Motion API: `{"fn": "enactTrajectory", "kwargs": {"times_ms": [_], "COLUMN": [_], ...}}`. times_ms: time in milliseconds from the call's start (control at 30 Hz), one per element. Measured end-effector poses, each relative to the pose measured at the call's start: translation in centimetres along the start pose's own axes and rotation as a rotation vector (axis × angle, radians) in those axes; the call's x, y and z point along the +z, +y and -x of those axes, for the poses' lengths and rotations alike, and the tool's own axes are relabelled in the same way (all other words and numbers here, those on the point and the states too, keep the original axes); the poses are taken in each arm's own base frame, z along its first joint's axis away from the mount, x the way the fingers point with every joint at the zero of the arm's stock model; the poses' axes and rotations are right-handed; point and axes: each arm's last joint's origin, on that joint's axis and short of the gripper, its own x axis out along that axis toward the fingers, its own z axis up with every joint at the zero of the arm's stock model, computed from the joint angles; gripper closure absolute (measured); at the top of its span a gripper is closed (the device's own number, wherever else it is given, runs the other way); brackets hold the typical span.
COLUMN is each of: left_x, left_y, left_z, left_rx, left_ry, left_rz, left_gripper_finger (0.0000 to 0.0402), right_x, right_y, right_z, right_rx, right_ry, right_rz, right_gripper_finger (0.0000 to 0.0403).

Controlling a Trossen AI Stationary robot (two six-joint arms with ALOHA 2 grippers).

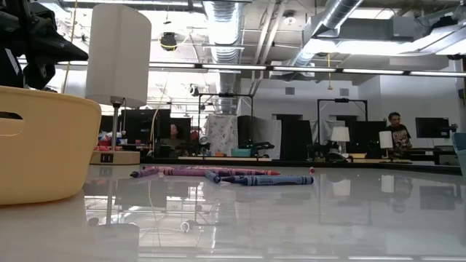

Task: Sort crayons
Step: Put the purple crayon into the white bin, then put the blue crayon into the dark blue bin

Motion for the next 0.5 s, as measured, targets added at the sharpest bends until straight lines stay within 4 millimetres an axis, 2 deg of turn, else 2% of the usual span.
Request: {"fn": "enactTrajectory", "kwargs": {"times_ms": [300,400,500], "left_x": [0.0,0.0,0.0], "left_y": [0.0,0.0,0.0], "left_z": [0.0,0.0,0.0], "left_rx": [0.0,0.0,0.0], "left_ry": [0.0,0.0,0.0], "left_rz": [0.0,0.0,0.001], "left_gripper_finger": [0.0402,0.0401,0.0401], "right_x": [0.2,0.6,1.3], "right_y": [0.2,0.7,1.2], "right_z": [0.4,2.0,4.6], "right_rx": [-0.002,0.037,0.114], "right_ry": [0.001,0.035,0.088], "right_rz": [0.034,0.035,0.107], "right_gripper_finger": [0.0318,0.0316,0.0316]}}
